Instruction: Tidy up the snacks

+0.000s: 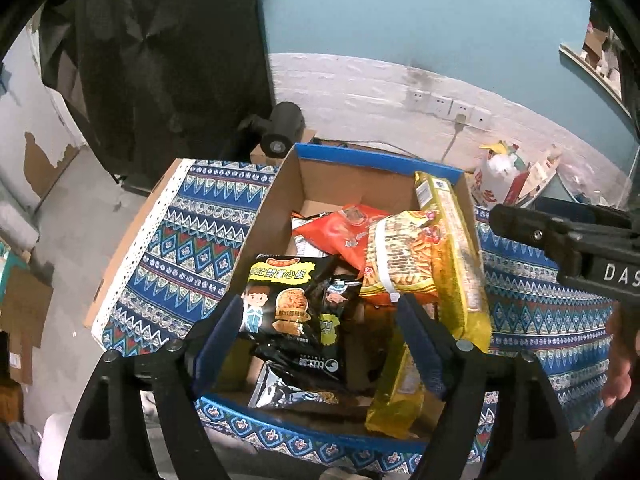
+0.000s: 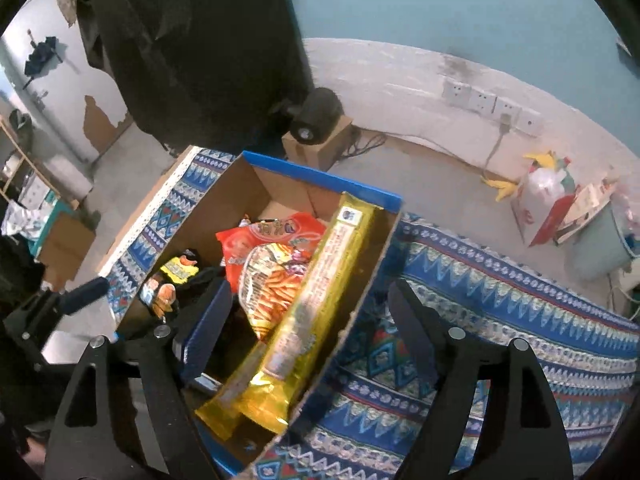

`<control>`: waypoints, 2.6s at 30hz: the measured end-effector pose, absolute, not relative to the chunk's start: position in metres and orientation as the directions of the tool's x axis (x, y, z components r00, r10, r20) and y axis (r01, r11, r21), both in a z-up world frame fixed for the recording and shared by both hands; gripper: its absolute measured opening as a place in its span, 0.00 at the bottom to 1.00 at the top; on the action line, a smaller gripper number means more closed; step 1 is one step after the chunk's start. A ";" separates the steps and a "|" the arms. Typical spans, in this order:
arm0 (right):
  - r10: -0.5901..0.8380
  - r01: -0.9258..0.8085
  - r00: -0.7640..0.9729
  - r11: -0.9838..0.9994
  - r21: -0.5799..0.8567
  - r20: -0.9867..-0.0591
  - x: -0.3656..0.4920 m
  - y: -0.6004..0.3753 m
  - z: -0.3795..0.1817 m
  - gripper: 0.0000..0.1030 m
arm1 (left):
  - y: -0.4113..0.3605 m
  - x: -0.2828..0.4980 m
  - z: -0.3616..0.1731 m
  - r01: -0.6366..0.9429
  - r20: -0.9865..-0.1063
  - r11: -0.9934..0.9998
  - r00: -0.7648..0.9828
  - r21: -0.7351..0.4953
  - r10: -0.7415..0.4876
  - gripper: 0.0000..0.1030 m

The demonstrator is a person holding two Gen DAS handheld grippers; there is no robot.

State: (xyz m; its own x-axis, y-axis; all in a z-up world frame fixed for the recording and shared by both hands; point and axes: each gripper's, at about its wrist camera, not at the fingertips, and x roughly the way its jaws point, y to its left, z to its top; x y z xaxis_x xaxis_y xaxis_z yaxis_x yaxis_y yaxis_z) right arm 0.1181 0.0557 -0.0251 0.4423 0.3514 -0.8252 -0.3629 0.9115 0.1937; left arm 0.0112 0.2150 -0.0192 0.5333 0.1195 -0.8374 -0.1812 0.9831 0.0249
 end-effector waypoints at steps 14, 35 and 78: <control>0.268 -0.367 0.531 0.928 0.067 -0.804 0.081 0.035 -0.005 0.80 | 0.197 -0.009 0.009 -0.155 -0.809 0.987 0.576 0.037 0.121 0.87; 0.294 -0.362 0.623 0.930 0.066 -0.725 0.044 -0.001 0.016 0.80 | 0.168 -0.019 0.027 -0.116 -0.770 0.990 0.623 0.083 0.138 0.95; 0.275 -0.360 0.613 0.932 0.048 -0.741 0.042 -0.007 0.012 0.80 | 0.159 -0.022 0.028 -0.117 -0.777 0.989 0.614 0.086 0.140 0.96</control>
